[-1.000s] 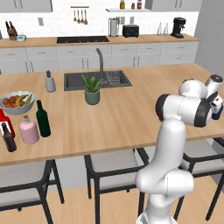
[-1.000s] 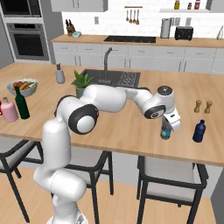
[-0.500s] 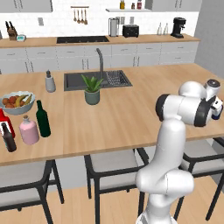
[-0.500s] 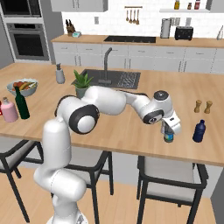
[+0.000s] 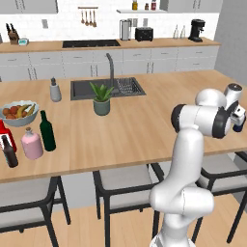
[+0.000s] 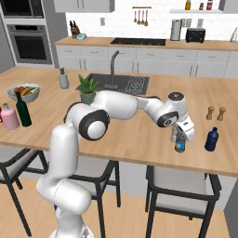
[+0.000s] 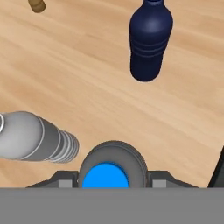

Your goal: Move the plastic bottles in the middle to the plastics group, and the glass bottles in the middle to the glass group.

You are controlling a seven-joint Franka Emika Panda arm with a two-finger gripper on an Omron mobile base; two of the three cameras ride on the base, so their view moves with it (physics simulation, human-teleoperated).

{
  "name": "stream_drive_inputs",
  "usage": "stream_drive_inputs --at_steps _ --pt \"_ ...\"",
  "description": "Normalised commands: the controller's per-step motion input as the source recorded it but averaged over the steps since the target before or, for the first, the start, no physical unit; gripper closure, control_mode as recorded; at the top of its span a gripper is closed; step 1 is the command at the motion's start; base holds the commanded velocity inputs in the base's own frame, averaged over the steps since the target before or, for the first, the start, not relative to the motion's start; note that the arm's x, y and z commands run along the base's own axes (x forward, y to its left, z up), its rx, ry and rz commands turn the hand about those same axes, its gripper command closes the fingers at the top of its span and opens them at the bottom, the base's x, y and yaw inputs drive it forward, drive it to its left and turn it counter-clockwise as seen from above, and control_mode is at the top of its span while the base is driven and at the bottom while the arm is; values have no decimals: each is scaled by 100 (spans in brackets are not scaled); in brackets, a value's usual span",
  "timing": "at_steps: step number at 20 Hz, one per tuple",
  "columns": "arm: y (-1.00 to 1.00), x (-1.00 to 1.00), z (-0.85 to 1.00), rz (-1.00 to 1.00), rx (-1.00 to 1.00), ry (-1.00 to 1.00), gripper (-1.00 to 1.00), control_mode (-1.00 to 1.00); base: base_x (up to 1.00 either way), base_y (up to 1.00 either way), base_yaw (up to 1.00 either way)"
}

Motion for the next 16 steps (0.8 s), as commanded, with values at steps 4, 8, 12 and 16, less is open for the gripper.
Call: stream_drive_inputs --at_steps 4,8,12,16 --pt "-2 3 0 0 2 0 100 -100 0 0 0" --pt "0 1 -18 0 2 0 100 -100 0 0 0" --pt "0 7 -42 0 0 -2 100 -100 0 0 0" --pt "0 11 -24 0 0 -3 100 -100 0 0 0"
